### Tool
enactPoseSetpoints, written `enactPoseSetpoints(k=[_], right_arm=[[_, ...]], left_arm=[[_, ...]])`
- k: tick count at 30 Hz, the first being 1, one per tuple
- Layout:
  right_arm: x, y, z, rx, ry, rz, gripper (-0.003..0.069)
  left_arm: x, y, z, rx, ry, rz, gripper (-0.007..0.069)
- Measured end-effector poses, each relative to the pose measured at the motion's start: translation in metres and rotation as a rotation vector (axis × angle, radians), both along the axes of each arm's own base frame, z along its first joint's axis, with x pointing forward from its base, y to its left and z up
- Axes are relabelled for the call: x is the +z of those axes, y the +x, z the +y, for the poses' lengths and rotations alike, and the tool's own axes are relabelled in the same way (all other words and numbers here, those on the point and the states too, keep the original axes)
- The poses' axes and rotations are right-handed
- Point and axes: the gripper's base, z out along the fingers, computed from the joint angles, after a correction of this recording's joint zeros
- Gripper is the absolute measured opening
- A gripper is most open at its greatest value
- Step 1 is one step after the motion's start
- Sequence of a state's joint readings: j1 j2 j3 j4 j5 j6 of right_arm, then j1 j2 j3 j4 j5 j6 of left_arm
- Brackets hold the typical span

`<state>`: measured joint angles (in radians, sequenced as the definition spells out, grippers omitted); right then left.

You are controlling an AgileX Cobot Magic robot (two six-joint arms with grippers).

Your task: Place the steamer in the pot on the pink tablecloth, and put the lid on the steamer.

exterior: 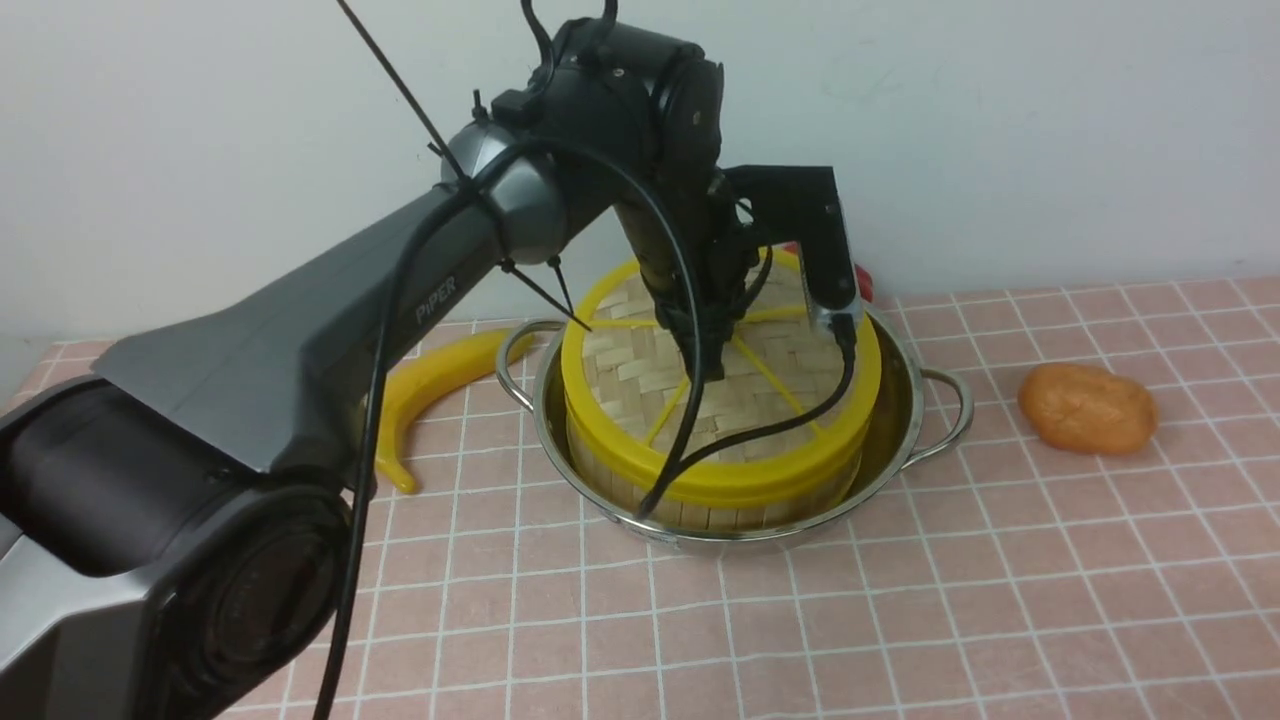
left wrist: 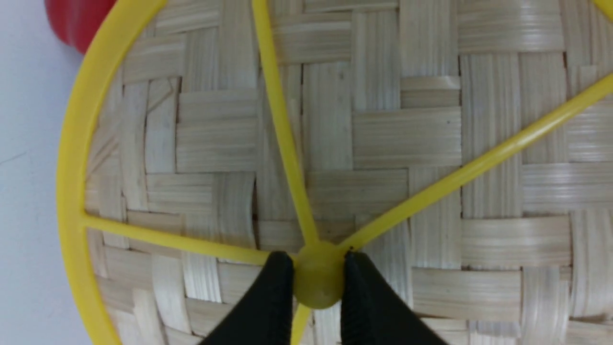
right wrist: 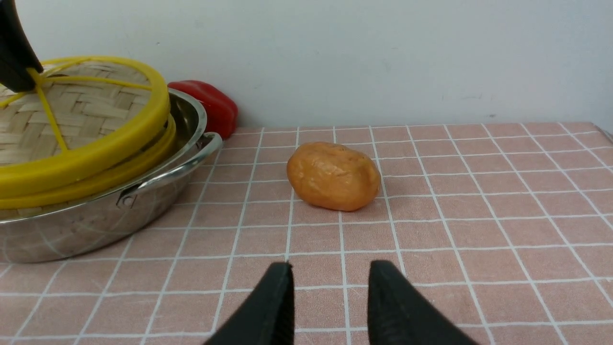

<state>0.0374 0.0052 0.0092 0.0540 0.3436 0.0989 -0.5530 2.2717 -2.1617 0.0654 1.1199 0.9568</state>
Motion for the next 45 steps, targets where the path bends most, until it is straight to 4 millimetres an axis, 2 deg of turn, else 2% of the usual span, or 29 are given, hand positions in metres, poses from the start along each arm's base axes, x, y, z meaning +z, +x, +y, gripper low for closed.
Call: enactPoseSetpoints(k=[12, 20, 22, 26, 28, 30, 31, 32, 34, 36, 38, 41, 42, 43, 44, 45], right_arm=[[0.000, 0.000, 0.000, 0.000, 0.000, 0.000, 0.0240], [0.000, 0.000, 0.000, 0.000, 0.000, 0.000, 0.0240], [0.000, 0.000, 0.000, 0.000, 0.000, 0.000, 0.0240], [0.000, 0.000, 0.000, 0.000, 0.000, 0.000, 0.0240], [0.000, 0.000, 0.000, 0.000, 0.000, 0.000, 0.0240], [0.000, 0.000, 0.000, 0.000, 0.000, 0.000, 0.0240], [0.000, 0.000, 0.000, 0.000, 0.000, 0.000, 0.0240], [0.000, 0.000, 0.000, 0.000, 0.000, 0.000, 0.0240], [0.000, 0.000, 0.000, 0.000, 0.000, 0.000, 0.0240], [0.000, 0.000, 0.000, 0.000, 0.000, 0.000, 0.0240], [0.000, 0.000, 0.000, 0.000, 0.000, 0.000, 0.0240], [0.000, 0.000, 0.000, 0.000, 0.000, 0.000, 0.0240], [0.000, 0.000, 0.000, 0.000, 0.000, 0.000, 0.0240], [0.000, 0.000, 0.000, 0.000, 0.000, 0.000, 0.0240], [0.000, 0.000, 0.000, 0.000, 0.000, 0.000, 0.0240], [0.000, 0.000, 0.000, 0.000, 0.000, 0.000, 0.0240]], left_arm=[[-0.018, 0.007, -0.004, -0.005, 0.009, 0.008, 0.0116], [-0.015, 0.006, -0.004, 0.072, -0.024, 0.017, 0.0127], [-0.012, 0.006, -0.003, 0.091, -0.035, 0.016, 0.0156], [-0.003, 0.005, -0.003, 0.121, -0.063, 0.003, 0.0325], [0.004, 0.003, -0.002, 0.138, -0.078, -0.003, 0.0433], [0.017, -0.001, 0.001, 0.161, -0.100, -0.016, 0.0533], [0.028, -0.004, 0.003, 0.173, -0.114, -0.031, 0.0566], [0.028, -0.004, 0.003, 0.176, -0.115, -0.029, 0.0570], [0.056, -0.012, 0.009, 0.212, -0.156, -0.076, 0.0601], [0.092, -0.023, 0.019, 0.260, -0.204, -0.141, 0.0587], [0.124, -0.035, 0.030, 0.311, -0.254, -0.198, 0.0529], [0.175, -0.064, 0.051, 0.403, -0.347, -0.269, 0.0354], [0.186, -0.072, 0.056, 0.424, -0.364, -0.277, 0.0277], [0.189, -0.074, 0.058, 0.434, -0.372, -0.278, 0.0261], [0.209, -0.091, 0.069, 0.474, -0.412, -0.283, 0.0116], [0.211, -0.092, 0.070, 0.478, -0.420, -0.285, 0.0116]])
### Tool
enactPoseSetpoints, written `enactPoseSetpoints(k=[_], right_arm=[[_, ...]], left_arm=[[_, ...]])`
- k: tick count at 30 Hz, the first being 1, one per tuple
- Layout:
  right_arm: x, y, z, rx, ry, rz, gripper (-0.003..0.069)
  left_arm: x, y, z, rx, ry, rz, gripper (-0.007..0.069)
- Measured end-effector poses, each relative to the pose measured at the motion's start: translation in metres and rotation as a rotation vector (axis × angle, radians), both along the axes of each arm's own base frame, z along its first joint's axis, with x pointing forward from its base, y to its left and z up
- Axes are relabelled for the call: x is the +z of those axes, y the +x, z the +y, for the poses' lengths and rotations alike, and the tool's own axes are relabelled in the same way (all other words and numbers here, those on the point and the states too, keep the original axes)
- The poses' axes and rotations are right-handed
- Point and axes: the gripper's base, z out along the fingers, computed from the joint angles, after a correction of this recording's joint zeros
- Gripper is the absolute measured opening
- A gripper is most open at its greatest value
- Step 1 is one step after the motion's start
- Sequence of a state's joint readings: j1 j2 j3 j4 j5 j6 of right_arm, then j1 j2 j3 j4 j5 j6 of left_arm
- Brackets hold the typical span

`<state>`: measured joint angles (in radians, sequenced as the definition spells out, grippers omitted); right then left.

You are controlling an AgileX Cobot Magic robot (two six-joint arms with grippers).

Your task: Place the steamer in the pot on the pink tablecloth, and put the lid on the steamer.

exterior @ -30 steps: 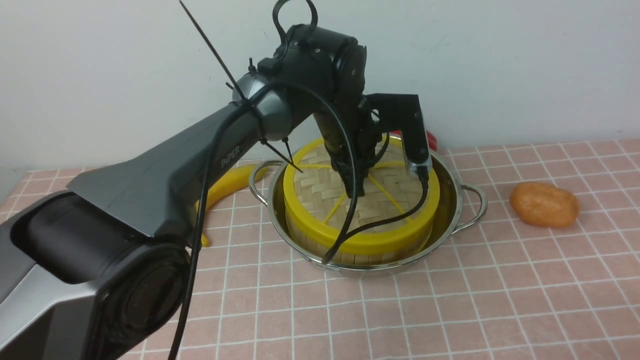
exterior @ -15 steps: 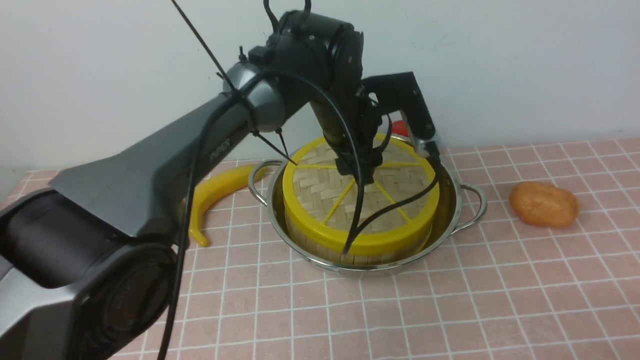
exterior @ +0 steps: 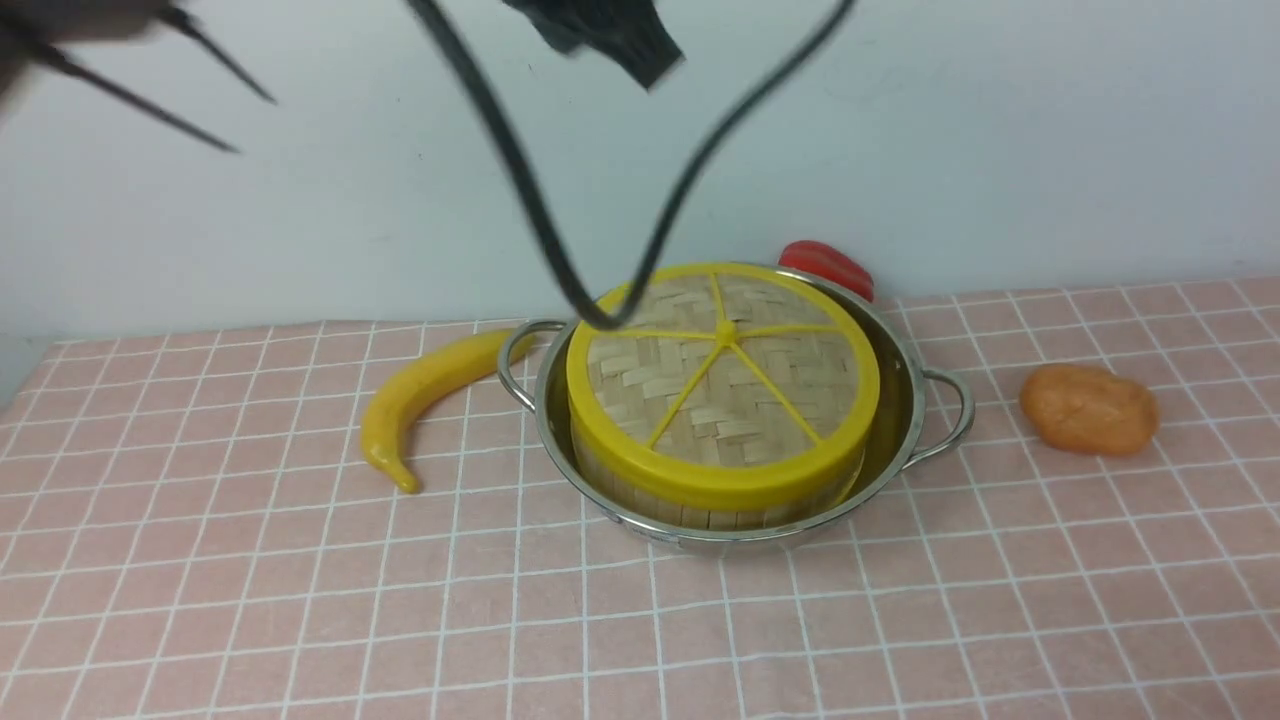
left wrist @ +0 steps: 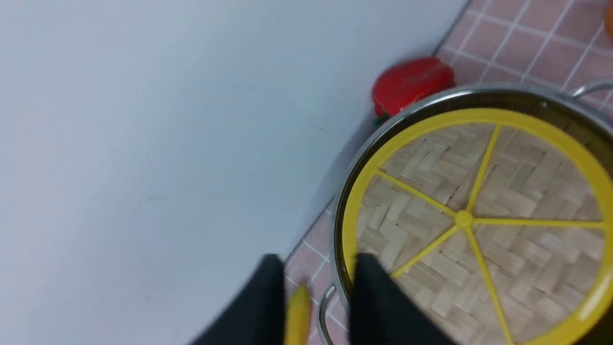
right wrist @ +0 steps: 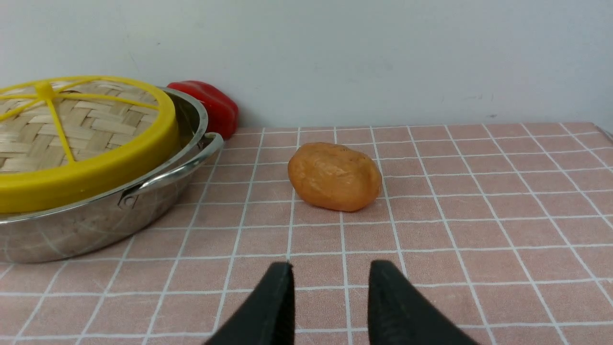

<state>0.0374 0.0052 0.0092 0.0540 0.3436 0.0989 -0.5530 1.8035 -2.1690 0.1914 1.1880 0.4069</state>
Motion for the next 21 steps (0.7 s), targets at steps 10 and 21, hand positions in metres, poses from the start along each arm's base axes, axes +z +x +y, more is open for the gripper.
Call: enactPoseSetpoints(k=[10, 21], right_arm=[[0.000, 0.000, 0.000, 0.000, 0.000, 0.000, 0.0240], [0.000, 0.000, 0.000, 0.000, 0.000, 0.000, 0.0240]], left_arm=[[0.043, -0.039, 0.025, 0.053, -0.106, -0.065, -0.0022], [0.033, -0.047, 0.029, 0.096, -0.130, -0.010, -0.0015]])
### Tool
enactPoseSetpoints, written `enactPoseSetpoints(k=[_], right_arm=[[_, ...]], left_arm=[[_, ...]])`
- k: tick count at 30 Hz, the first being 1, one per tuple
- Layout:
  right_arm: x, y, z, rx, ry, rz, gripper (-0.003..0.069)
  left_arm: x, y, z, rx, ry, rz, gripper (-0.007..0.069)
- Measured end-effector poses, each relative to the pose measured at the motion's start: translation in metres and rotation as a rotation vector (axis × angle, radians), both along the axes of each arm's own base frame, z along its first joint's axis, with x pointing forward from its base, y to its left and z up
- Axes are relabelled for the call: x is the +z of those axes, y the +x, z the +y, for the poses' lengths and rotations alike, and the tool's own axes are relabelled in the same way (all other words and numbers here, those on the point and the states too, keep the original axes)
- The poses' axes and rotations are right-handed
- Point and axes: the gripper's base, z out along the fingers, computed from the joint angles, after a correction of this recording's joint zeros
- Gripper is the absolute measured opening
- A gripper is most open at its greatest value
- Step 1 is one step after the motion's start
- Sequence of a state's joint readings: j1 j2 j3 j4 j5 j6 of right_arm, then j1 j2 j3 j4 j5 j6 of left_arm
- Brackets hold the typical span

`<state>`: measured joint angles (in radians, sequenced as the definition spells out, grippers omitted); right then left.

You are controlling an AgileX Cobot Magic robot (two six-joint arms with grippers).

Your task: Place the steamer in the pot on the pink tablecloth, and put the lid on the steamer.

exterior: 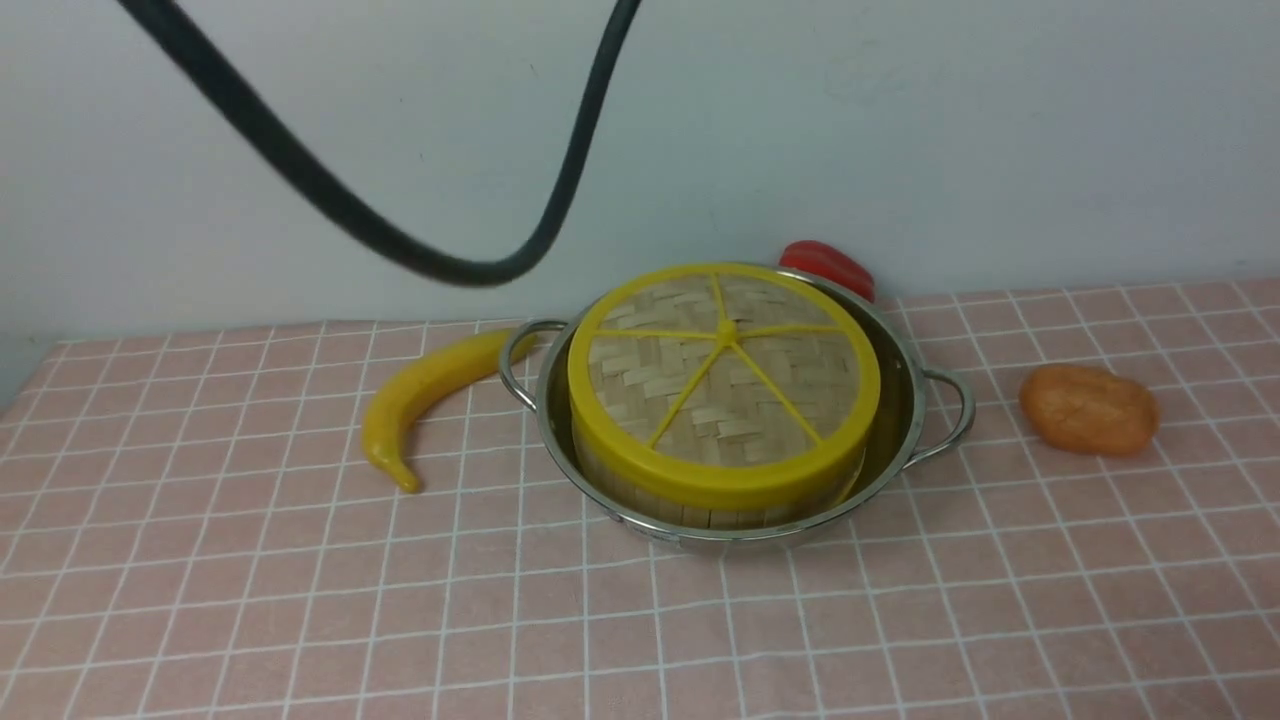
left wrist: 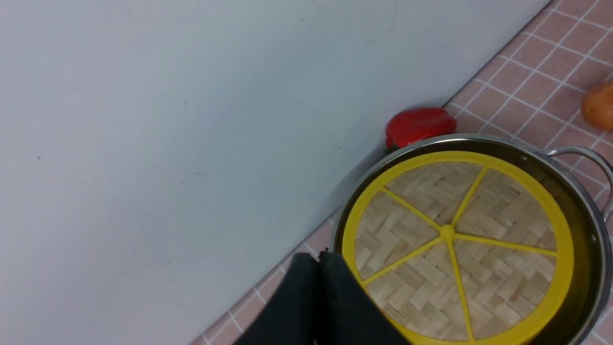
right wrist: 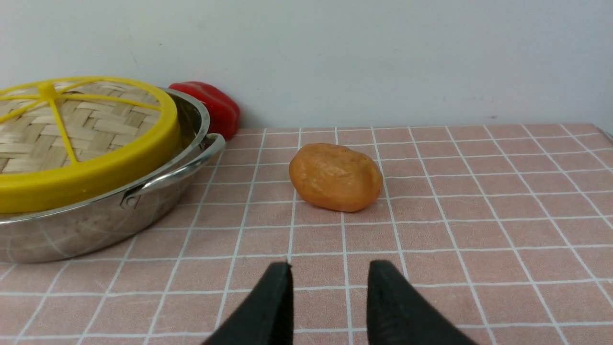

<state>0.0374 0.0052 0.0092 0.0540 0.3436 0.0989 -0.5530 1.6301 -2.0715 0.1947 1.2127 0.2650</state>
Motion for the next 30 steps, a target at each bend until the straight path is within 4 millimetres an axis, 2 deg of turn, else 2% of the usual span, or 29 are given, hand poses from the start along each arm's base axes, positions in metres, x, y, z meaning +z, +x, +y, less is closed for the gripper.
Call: enactPoseSetpoints(k=[4, 7, 8, 10, 12, 13, 14, 15, 16, 18, 20, 21, 23, 26, 30], right_arm=[[0.000, 0.000, 0.000, 0.000, 0.000, 0.000, 0.0240], [0.000, 0.000, 0.000, 0.000, 0.000, 0.000, 0.0242], [0.000, 0.000, 0.000, 0.000, 0.000, 0.000, 0.0242], [0.000, 0.000, 0.000, 0.000, 0.000, 0.000, 0.0242], [0.000, 0.000, 0.000, 0.000, 0.000, 0.000, 0.0242], [0.000, 0.000, 0.000, 0.000, 0.000, 0.000, 0.0242], [0.000, 0.000, 0.000, 0.000, 0.000, 0.000, 0.0242], [0.000, 0.000, 0.000, 0.000, 0.000, 0.000, 0.0242], [0.000, 0.000, 0.000, 0.000, 0.000, 0.000, 0.0242], [0.000, 0.000, 0.000, 0.000, 0.000, 0.000, 0.0242], [0.000, 0.000, 0.000, 0.000, 0.000, 0.000, 0.0242], [0.000, 0.000, 0.000, 0.000, 0.000, 0.000, 0.0242], [0.000, 0.000, 0.000, 0.000, 0.000, 0.000, 0.0242], [0.000, 0.000, 0.000, 0.000, 0.000, 0.000, 0.0242], [0.000, 0.000, 0.000, 0.000, 0.000, 0.000, 0.0242]], left_arm=[[-0.042, -0.038, 0.025, 0.015, 0.024, 0.100, -0.0012], [-0.068, -0.070, 0.053, 0.027, -0.049, 0.060, -0.0012], [-0.088, -0.079, 0.064, 0.046, -0.089, 0.043, -0.0011], [-0.111, -0.100, 0.087, 0.095, -0.168, -0.015, -0.0008], [-0.149, -0.120, 0.110, 0.184, -0.238, -0.044, -0.0008], [-0.152, -0.122, 0.110, 0.183, -0.239, -0.048, -0.0008], [-0.176, -0.140, 0.127, 0.264, -0.282, -0.084, -0.0006], [-0.184, -0.142, 0.129, 0.274, -0.285, -0.078, -0.0004], [-0.206, -0.158, 0.142, 0.354, -0.305, -0.121, 0.0001], [-0.230, -0.175, 0.154, 0.436, -0.319, -0.167, 0.0002], [-0.249, -0.187, 0.161, 0.493, -0.324, -0.205, 0.0003], [-0.251, -0.189, 0.161, 0.493, -0.324, -0.206, 0.0004], [-0.272, -0.206, 0.165, 0.552, -0.345, -0.278, 0.0012], [-0.293, -0.218, 0.167, 0.591, -0.369, -0.310, 0.0012], [-0.308, -0.228, 0.166, 0.613, -0.411, -0.358, 0.0022]])
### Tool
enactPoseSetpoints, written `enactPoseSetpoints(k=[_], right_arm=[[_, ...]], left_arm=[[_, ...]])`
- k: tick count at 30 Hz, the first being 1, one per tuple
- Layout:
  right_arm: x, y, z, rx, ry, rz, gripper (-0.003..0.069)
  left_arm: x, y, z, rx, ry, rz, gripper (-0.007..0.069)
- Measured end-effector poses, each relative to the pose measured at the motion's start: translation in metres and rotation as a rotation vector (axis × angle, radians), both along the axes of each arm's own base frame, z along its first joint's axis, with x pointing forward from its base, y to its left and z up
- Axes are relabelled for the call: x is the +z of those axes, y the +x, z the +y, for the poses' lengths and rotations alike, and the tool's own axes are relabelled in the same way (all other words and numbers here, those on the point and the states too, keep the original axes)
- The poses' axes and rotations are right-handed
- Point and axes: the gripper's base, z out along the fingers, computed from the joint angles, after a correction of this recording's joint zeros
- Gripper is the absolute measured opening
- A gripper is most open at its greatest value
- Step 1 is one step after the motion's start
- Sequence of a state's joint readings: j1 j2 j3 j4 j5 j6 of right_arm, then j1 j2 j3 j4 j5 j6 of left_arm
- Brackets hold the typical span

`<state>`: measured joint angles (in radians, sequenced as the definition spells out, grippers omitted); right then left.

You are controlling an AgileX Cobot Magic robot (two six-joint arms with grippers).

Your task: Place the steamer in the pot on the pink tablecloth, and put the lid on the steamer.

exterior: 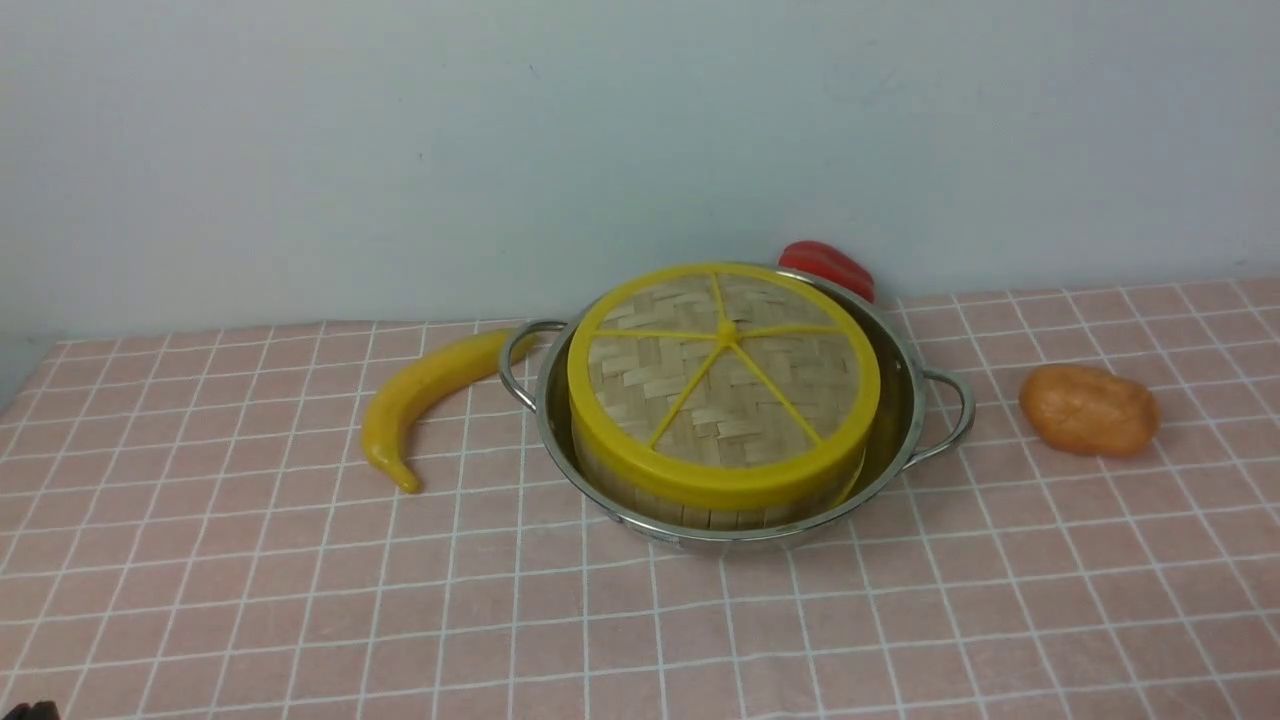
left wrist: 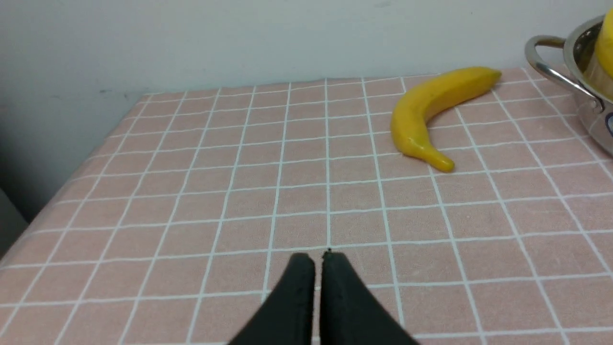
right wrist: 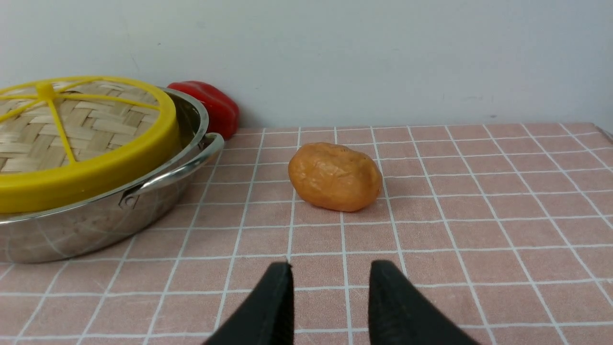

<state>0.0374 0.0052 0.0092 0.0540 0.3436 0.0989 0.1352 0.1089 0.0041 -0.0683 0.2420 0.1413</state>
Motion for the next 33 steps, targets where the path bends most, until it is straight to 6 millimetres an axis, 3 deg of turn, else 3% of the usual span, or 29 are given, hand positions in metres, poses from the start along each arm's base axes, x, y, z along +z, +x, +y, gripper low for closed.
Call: enactPoseSetpoints(k=[6, 33], right_arm=[[0.0000, 0.0000, 0.0000, 0.000, 0.000, 0.000, 0.0242], [0.0000, 0.0000, 0.0000, 0.000, 0.000, 0.000, 0.0242]], left_arm=[[-0.0022, -0.0078, -0.0014, -0.004, -0.001, -0.017, 0.0022], [-0.0020, -0.0082, -0.0015, -0.003, -0.002, -0.022, 0.0075]])
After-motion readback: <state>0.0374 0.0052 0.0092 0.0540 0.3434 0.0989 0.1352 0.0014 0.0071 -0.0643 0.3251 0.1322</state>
